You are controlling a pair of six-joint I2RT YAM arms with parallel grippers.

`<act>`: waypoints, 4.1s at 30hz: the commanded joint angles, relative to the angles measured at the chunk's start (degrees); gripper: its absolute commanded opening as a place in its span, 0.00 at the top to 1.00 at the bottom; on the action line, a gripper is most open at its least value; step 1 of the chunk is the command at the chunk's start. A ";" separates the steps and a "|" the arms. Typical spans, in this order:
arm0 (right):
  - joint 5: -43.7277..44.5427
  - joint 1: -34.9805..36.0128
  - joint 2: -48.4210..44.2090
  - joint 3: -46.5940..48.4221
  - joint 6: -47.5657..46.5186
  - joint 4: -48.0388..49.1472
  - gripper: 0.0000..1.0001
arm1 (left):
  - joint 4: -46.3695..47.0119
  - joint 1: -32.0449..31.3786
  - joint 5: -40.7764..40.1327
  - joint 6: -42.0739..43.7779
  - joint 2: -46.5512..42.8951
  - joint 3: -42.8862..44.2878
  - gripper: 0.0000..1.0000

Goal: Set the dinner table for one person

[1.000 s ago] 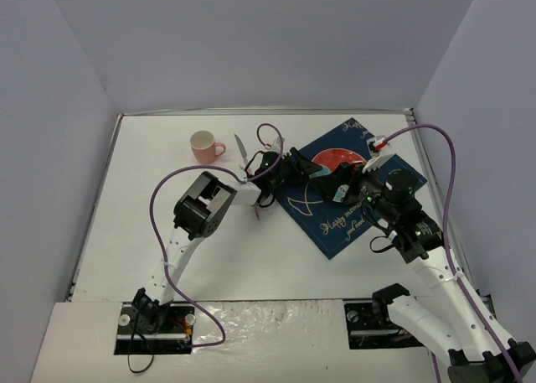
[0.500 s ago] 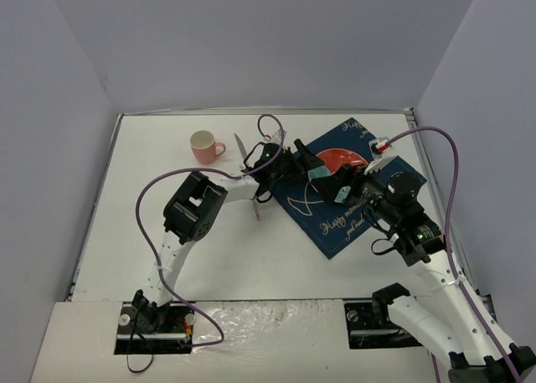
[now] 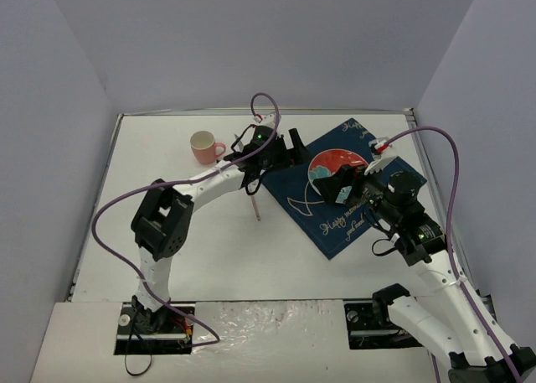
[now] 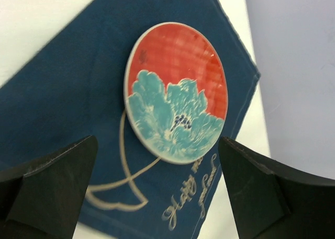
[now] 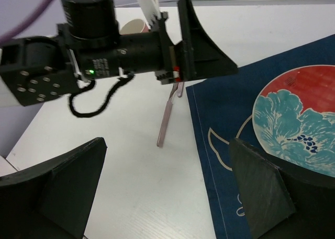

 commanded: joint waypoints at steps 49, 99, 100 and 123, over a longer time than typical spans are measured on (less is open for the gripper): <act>-3.91 0.33 10.56 5.42 -11.40 3.91 0.00 | -47.61 32.75 -5.45 30.96 12.79 36.83 0.64; -3.46 17.03 49.14 33.02 -36.05 5.82 0.08 | -58.06 12.69 -13.69 31.98 -14.66 24.77 1.00; -3.41 17.40 49.88 33.76 -36.19 5.73 0.09 | -58.02 12.59 -13.55 31.94 -14.75 24.72 1.00; 0.93 20.23 55.81 38.76 -39.18 4.93 0.57 | -59.26 11.26 -12.27 32.87 -14.28 25.21 1.00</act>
